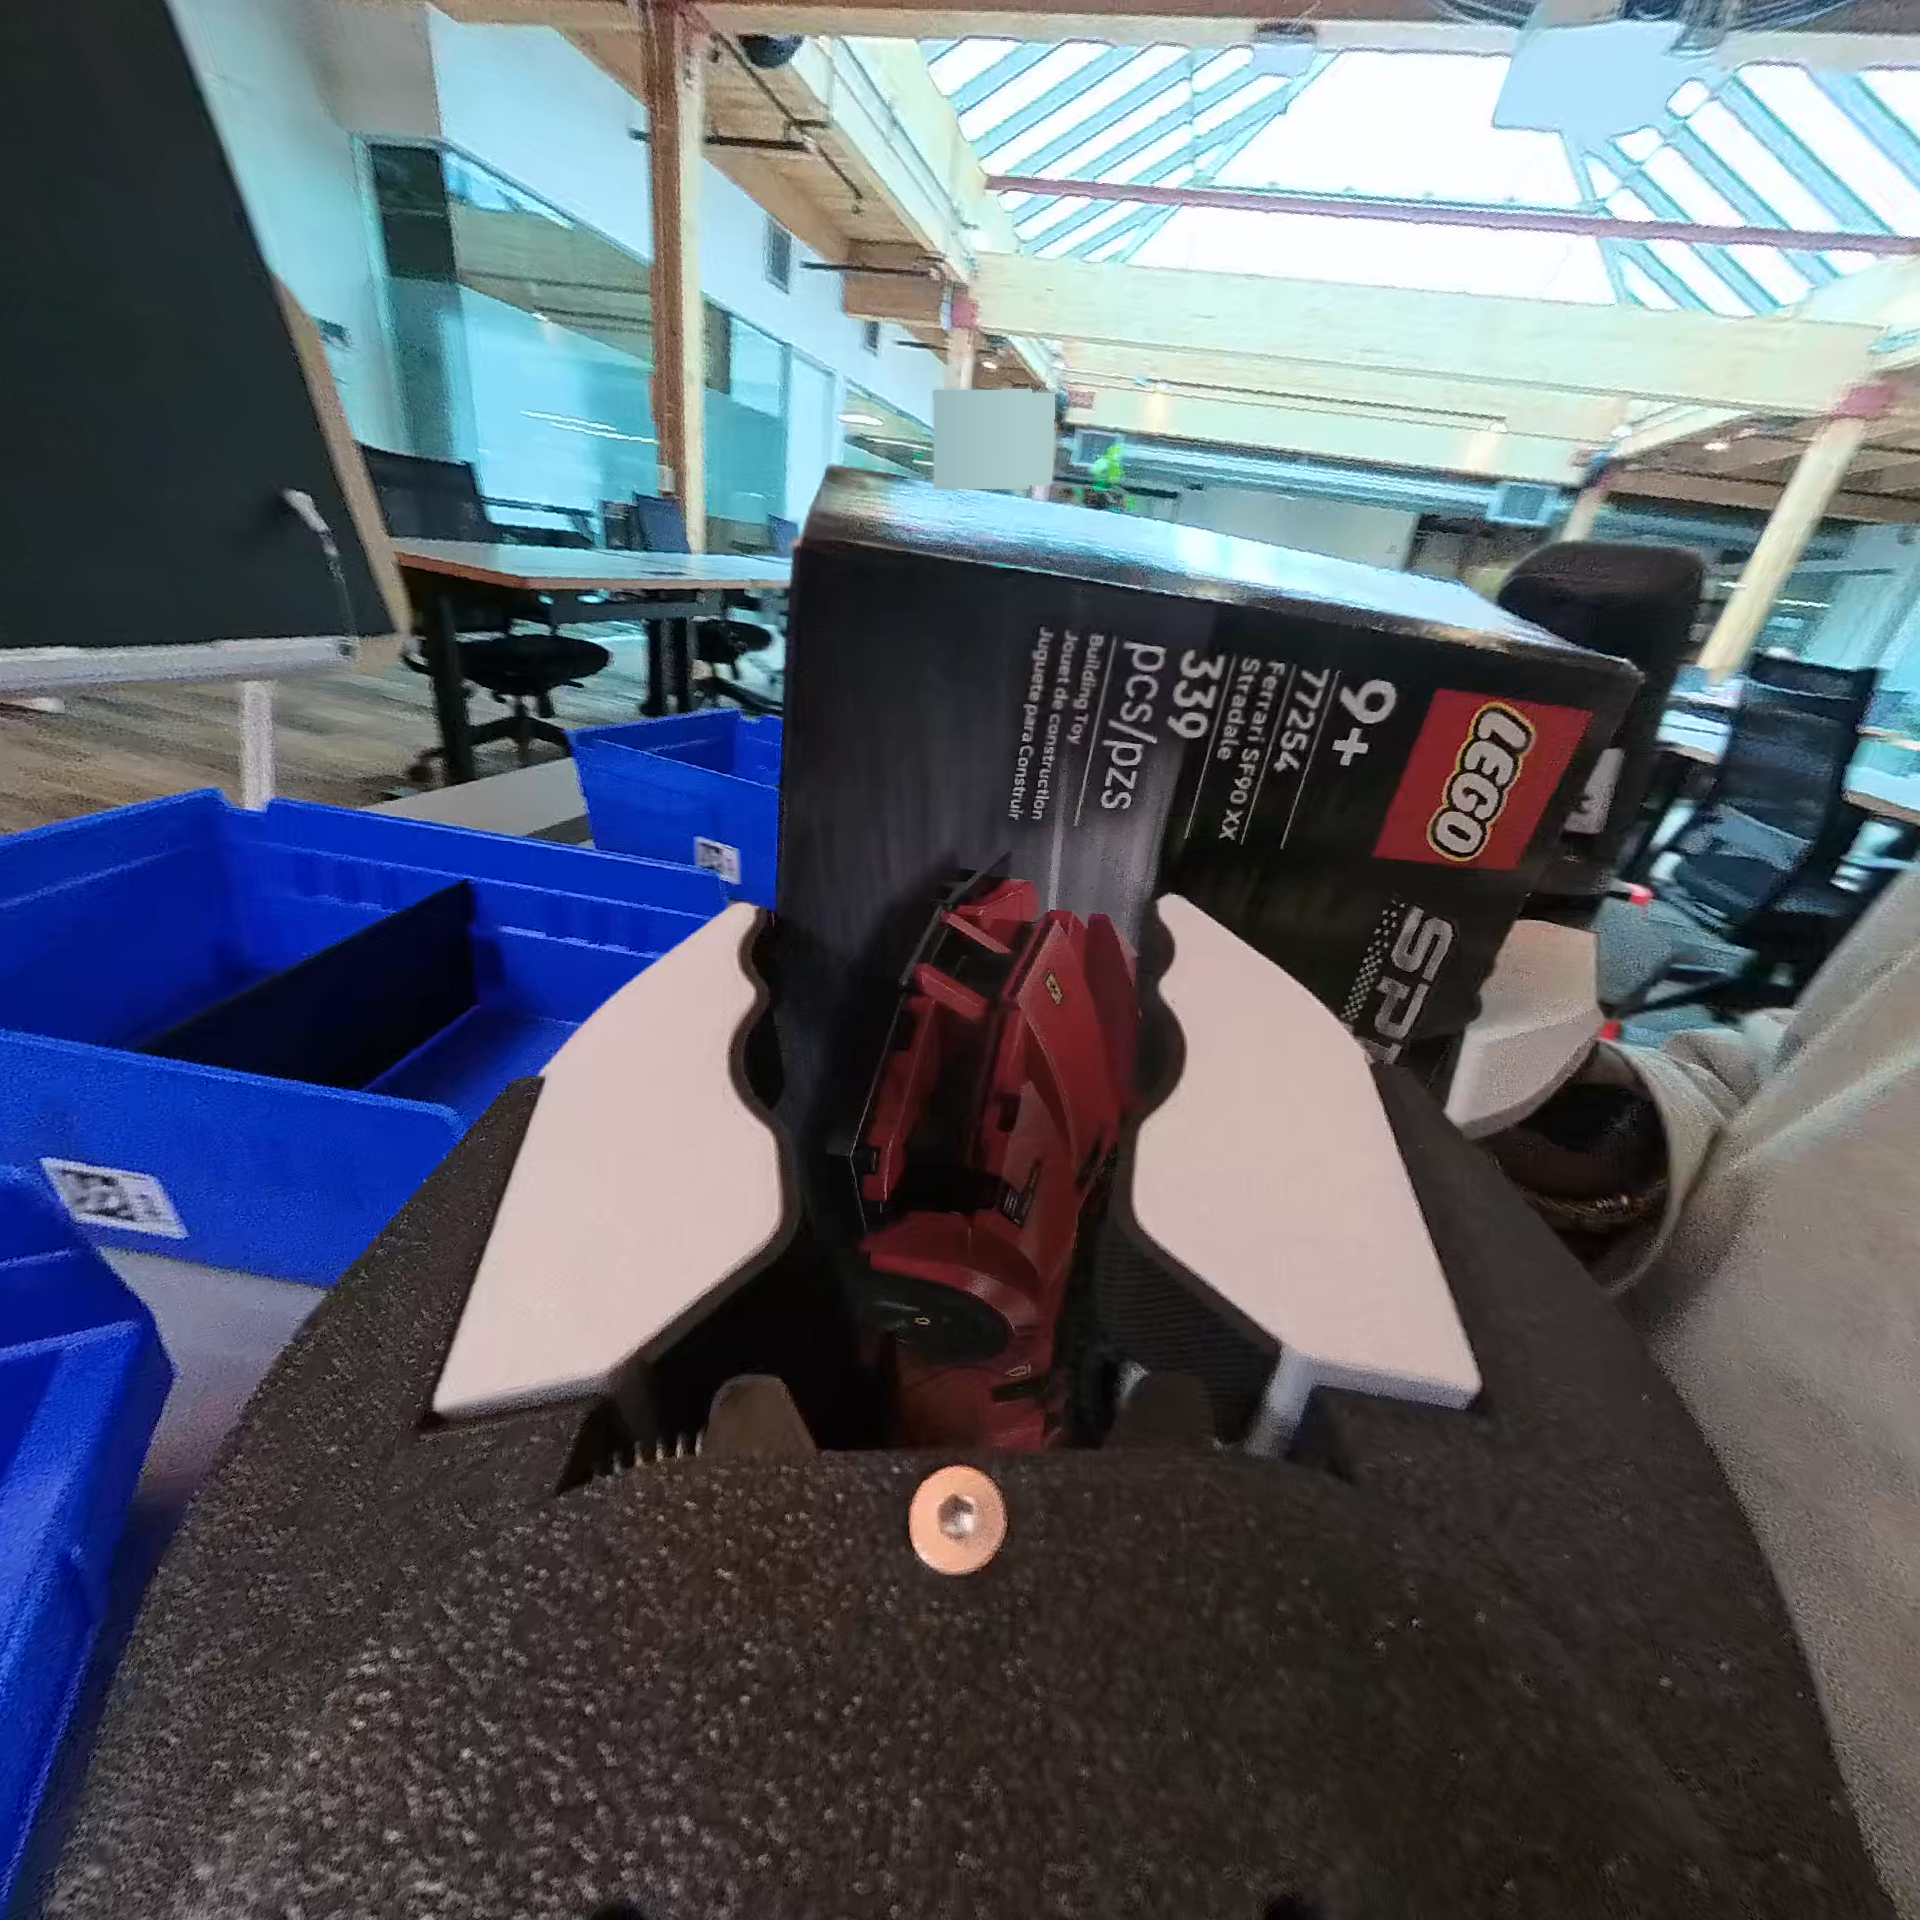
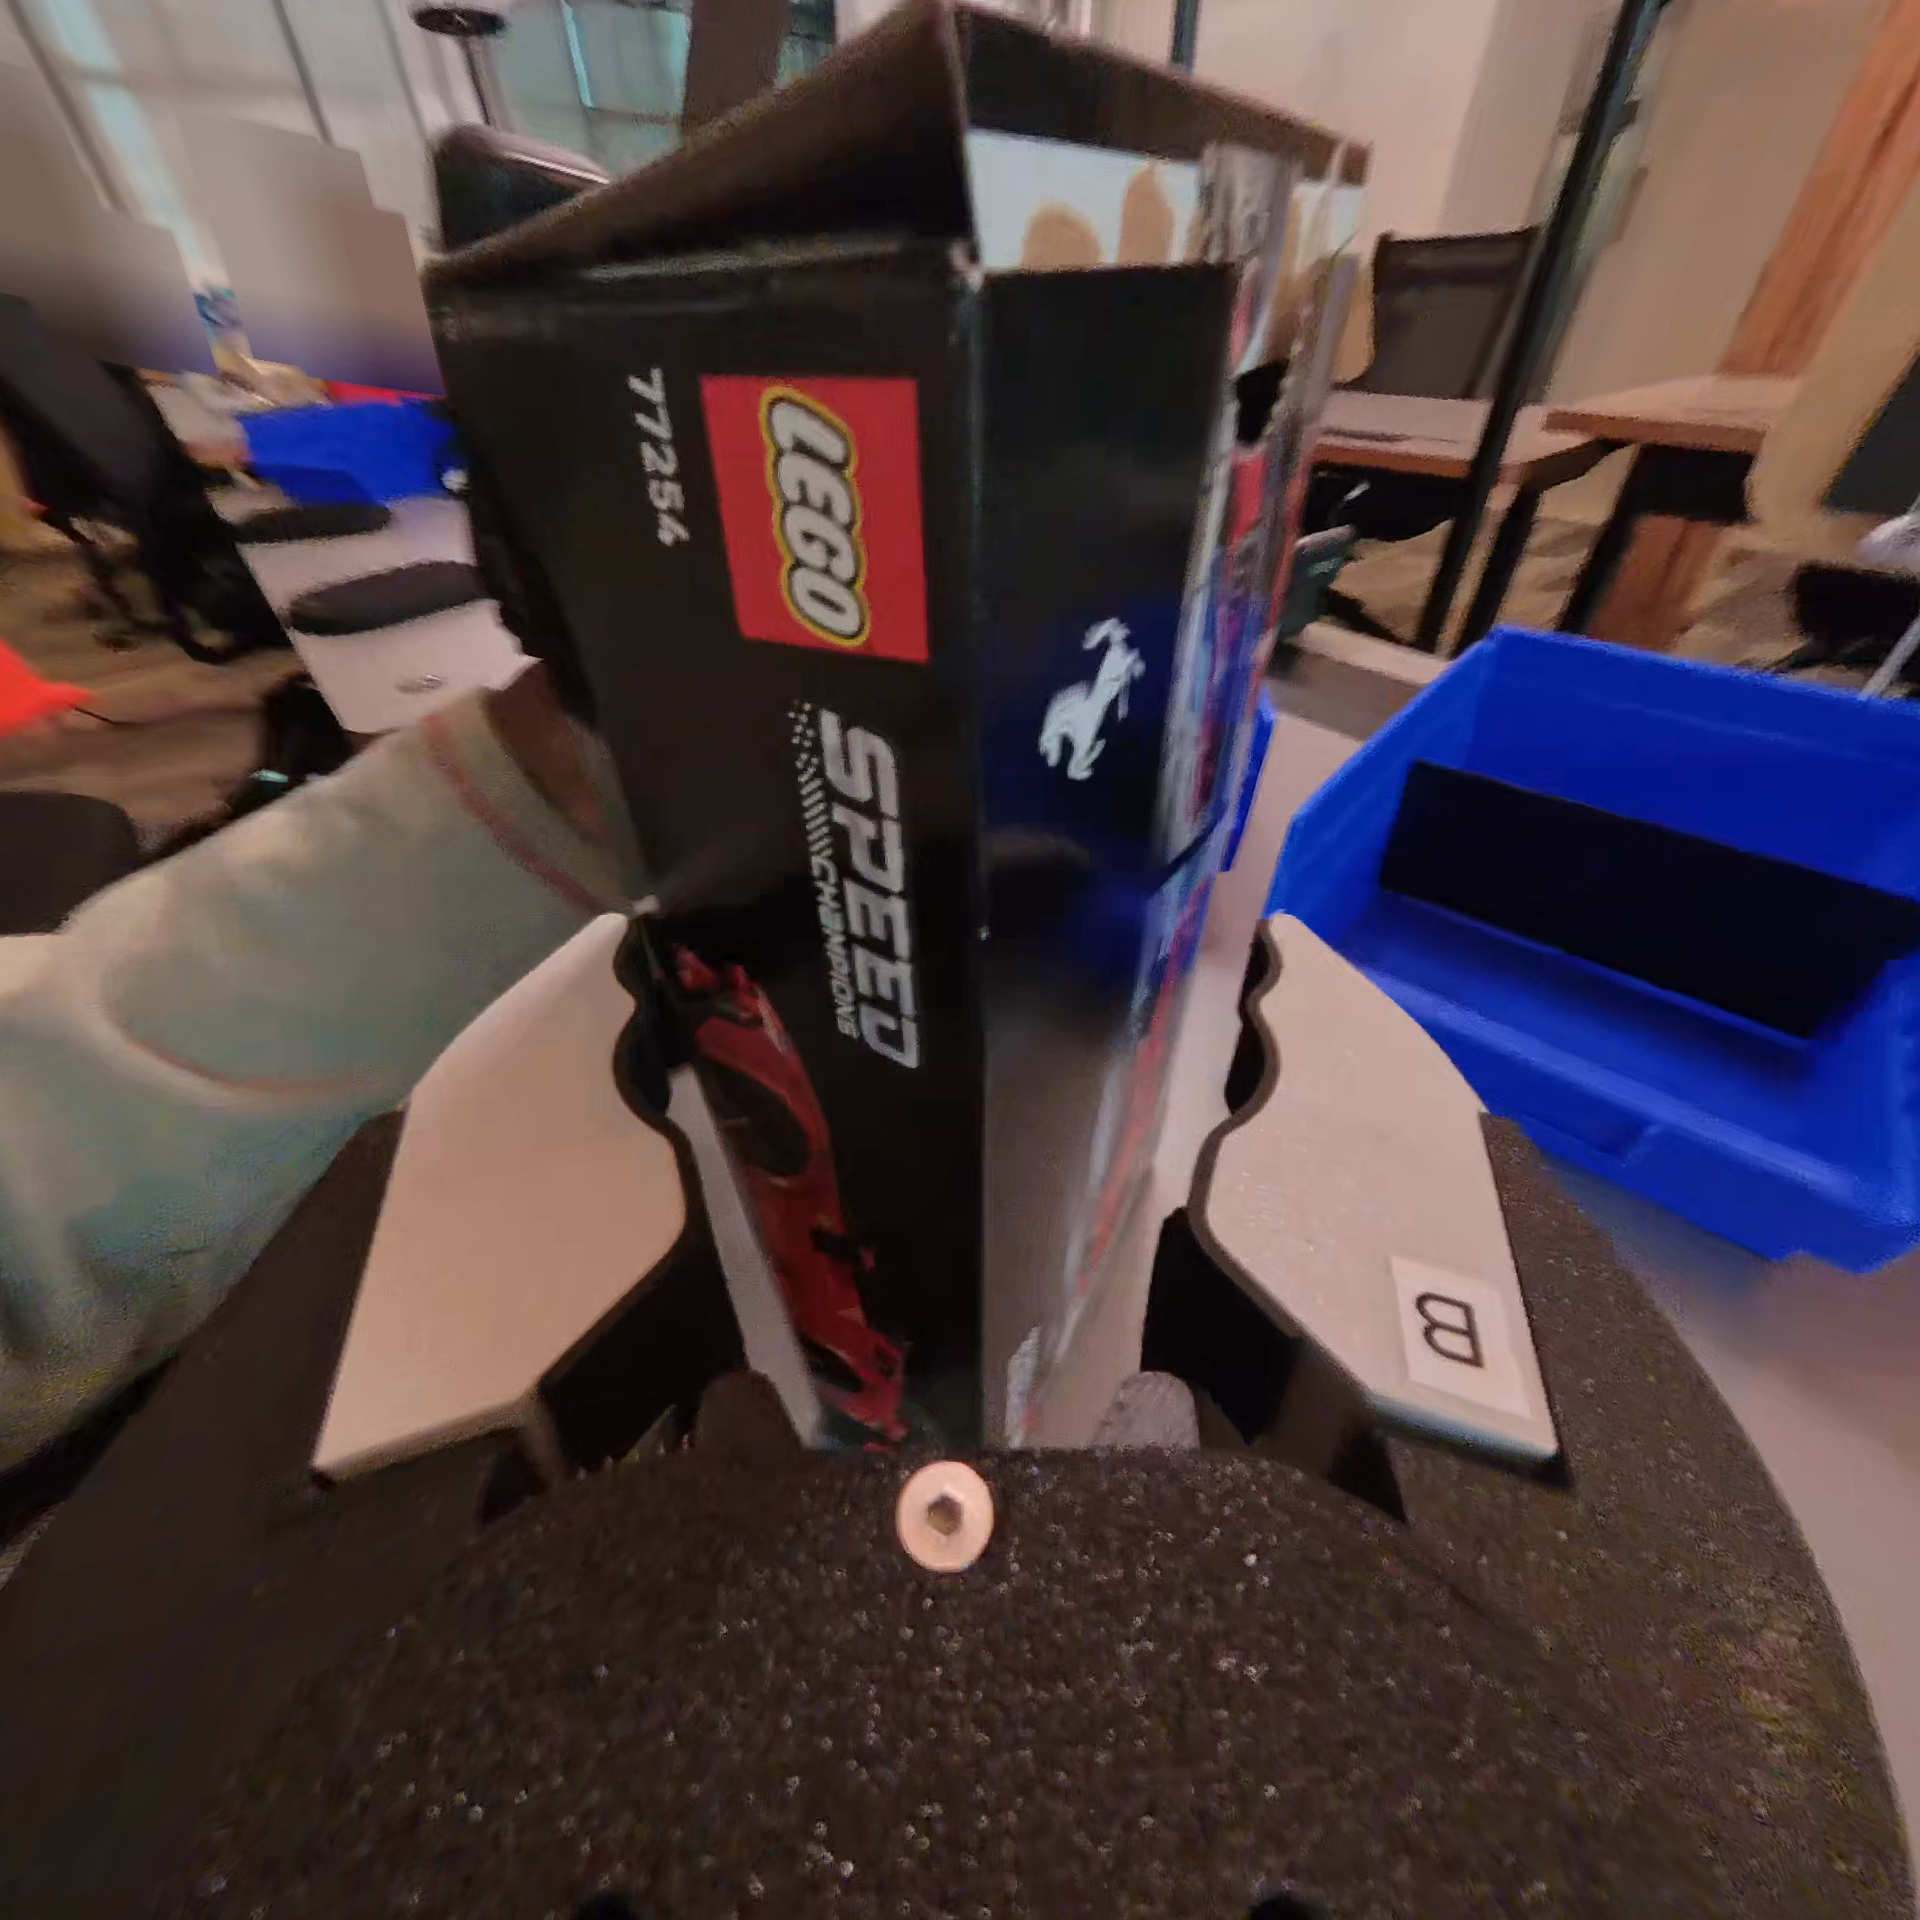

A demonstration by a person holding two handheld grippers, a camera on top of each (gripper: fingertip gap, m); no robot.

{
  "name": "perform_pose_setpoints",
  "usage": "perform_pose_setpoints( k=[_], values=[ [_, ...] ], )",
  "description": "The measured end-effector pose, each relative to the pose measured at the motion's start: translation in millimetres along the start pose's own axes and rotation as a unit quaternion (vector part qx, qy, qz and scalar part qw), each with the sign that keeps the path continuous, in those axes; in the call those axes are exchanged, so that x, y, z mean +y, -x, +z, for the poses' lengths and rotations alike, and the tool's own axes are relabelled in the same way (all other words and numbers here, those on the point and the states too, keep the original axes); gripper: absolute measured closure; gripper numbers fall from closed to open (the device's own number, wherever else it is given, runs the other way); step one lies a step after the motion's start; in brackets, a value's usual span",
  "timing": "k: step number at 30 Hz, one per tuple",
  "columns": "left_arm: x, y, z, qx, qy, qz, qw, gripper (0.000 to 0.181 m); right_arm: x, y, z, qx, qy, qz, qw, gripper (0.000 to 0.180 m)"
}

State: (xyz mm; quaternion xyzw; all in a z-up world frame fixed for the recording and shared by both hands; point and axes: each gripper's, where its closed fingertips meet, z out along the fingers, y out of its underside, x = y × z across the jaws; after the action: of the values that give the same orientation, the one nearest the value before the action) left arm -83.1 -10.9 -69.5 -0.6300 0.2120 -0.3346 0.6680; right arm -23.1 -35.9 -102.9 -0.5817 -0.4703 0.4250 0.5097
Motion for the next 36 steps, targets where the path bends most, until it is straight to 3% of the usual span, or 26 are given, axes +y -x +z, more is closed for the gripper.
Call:
perform_pose_setpoints(
  k=[1, 3, 6, 10, 13, 15, 18, 20, 22, 26, 29, 33, 36],
  values=[
    [0.9, -1.1, -1.0, -0.011, 0.000, 0.007, 1.000, 0.107, -2.2, -1.8, -0.1, 0.001, -0.003, -0.021, 1.000, 0.072],
    [3.0, -4.1, -2.4, -0.027, 0.001, 0.022, 0.999, 0.108, -5.1, 4.2, -3.3, -0.034, -0.006, -0.064, 0.997, 0.093],
    [4.0, -11.1, -1.9, -0.036, 0.004, 0.030, 0.999, 0.107, -7.4, -2.5, -10.9, -0.072, -0.001, -0.132, 0.989, 0.095],
    [7.9, -24.9, 2.2, -0.041, 0.021, 0.051, 0.998, 0.108, -4.3, -24.1, -23.5, -0.197, 0.024, -0.164, 0.966, 0.096],
    [13.8, -42.3, 6.2, -0.023, 0.045, 0.079, 0.996, 0.115, -2.5, -43.7, -36.6, -0.318, 0.016, -0.187, 0.929, 0.096],
    [11.2, -41.9, 4.2, -0.044, 0.064, 0.132, 0.988, 0.109, -2.0, -56.8, -41.5, -0.377, 0.009, -0.192, 0.906, 0.097],
    [-28.6, -41.6, -1.1, -0.064, 0.027, 0.254, 0.965, 0.099, -1.1, -69.5, -41.2, -0.424, 0.026, -0.202, 0.883, 0.098],
    [-60.3, -52.9, 4.5, -0.029, 0.004, 0.304, 0.952, 0.096, -0.7, -73.3, -40.4, -0.442, 0.035, -0.209, 0.871, 0.098],
    [-73.7, -55.8, 19.5, 0.013, 0.039, 0.327, 0.944, 0.091, -0.6, -74.7, -39.4, -0.456, 0.037, -0.213, 0.864, 0.098],
    [-47.9, -47.0, 52.3, 0.081, 0.182, 0.344, 0.918, 0.087, -0.9, -75.0, -38.2, -0.466, 0.033, -0.210, 0.859, 0.099],
    [-26.9, -37.0, 60.5, 0.080, 0.234, 0.355, 0.902, 0.094, -0.6, -76.3, -38.6, -0.467, 0.028, -0.203, 0.860, 0.099],
    [-23.1, -30.6, 64.4, 0.053, 0.229, 0.355, 0.905, 0.105, -0.1, -79.4, -38.3, -0.470, 0.027, -0.194, 0.861, 0.099],
    [-25.0, -31.7, 63.8, 0.046, 0.222, 0.334, 0.915, 0.110, -16.4, -89.9, -43.3, -0.439, 0.018, -0.150, 0.886, 0.096]
  ],
)
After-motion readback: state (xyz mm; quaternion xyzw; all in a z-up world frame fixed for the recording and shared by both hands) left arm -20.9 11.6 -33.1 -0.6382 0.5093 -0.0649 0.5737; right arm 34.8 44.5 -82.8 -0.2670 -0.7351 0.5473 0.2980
